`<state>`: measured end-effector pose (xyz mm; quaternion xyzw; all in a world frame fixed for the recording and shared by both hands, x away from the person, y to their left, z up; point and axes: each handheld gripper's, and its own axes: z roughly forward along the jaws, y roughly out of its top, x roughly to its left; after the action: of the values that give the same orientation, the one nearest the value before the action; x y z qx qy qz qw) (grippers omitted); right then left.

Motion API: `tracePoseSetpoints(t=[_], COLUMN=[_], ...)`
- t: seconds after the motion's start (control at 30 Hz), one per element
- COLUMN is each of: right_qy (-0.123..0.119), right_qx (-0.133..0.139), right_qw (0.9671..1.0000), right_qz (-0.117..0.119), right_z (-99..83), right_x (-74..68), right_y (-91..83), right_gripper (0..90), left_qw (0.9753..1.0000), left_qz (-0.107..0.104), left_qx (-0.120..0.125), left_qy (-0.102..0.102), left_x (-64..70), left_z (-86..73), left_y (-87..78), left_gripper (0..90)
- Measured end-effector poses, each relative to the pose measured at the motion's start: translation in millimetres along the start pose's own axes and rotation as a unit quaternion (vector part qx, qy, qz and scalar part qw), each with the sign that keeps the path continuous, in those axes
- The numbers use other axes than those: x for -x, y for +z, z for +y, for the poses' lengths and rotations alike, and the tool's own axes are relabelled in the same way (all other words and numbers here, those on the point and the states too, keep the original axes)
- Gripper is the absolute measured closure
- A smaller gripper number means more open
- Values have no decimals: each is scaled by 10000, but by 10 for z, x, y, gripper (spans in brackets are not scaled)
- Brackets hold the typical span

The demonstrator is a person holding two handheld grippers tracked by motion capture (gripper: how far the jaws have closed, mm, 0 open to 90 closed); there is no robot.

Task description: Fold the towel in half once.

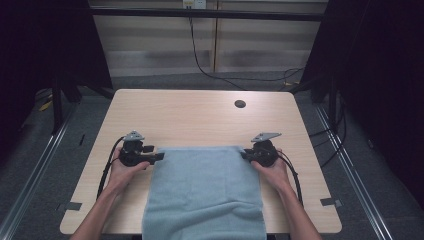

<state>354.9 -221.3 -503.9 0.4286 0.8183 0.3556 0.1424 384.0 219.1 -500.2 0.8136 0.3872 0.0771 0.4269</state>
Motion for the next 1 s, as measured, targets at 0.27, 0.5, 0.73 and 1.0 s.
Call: tracePoseSetpoints(t=[0.27, 0.5, 0.73, 1.0], right_qy=[98, 154, 223, 523], right_qx=[37, 102, 165, 303], right_qw=[9999, 9998, 9996, 9973], right_qz=[52, 50, 88, 417], right_z=[-47, -68, -87, -55], right_x=[-19, -24, -37, 19], right_y=[-39, -43, -47, -85], right_gripper=[839, 834, 835, 853], left_qw=[9994, 9974, 9963, 9988], left_qz=[-21, 104, 0, -367], left_qx=[-185, -250, -199, 33], left_qy=[292, 668, 840, 330], left_x=[56, 138, 212, 148], left_z=[30, 18, -2, 41], left_y=[162, 189, 189, 113], left_gripper=[340, 336, 680, 846])
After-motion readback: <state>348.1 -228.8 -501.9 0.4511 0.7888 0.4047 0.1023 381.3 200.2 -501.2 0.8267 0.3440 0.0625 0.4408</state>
